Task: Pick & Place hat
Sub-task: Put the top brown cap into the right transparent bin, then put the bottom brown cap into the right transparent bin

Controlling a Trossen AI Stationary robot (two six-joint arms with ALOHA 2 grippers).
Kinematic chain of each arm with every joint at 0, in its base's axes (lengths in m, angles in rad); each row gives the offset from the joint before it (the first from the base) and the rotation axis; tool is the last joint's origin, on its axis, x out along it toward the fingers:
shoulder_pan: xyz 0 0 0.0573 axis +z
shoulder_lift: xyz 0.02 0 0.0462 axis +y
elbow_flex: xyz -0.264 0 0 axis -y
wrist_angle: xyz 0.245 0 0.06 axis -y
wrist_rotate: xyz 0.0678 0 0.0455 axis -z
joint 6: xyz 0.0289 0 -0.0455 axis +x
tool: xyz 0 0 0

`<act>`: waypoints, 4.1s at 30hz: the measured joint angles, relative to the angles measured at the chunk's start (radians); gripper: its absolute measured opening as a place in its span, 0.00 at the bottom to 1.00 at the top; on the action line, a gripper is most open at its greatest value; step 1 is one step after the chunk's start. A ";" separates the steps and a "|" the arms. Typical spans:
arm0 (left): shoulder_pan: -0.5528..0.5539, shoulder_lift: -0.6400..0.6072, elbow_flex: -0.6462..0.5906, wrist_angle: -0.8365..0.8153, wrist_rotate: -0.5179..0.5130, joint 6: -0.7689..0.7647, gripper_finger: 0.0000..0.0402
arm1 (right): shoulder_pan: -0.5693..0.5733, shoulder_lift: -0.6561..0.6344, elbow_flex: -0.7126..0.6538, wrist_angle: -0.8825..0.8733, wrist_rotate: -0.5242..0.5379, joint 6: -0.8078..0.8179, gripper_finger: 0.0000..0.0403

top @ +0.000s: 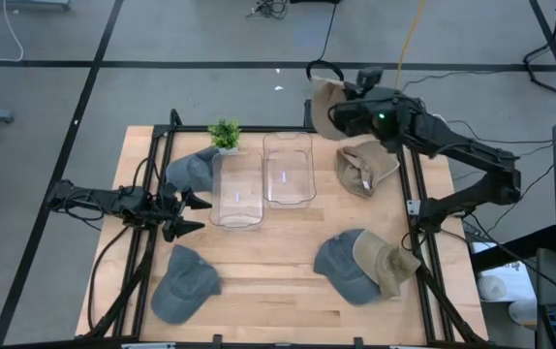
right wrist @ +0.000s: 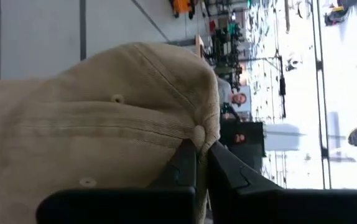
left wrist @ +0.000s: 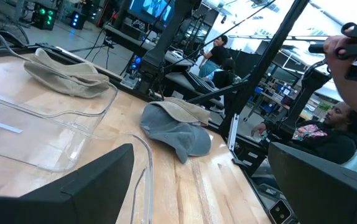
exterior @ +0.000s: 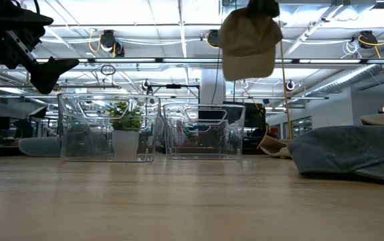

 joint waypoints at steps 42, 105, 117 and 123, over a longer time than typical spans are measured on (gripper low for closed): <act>0.000 0.000 0.000 0.000 0.000 0.000 0.95 | 0.000 0.211 -0.040 0.344 -0.232 0.092 0.00; 0.000 0.000 0.000 0.000 0.000 0.000 0.95 | -0.039 0.245 -0.303 0.462 -0.350 0.324 0.73; 0.000 0.000 0.000 0.000 0.000 0.000 0.95 | -0.018 0.235 -0.303 0.455 -0.145 0.325 0.72; 0.000 0.000 0.000 0.000 0.000 0.000 0.95 | -0.017 0.214 -0.301 0.474 -0.145 0.374 0.72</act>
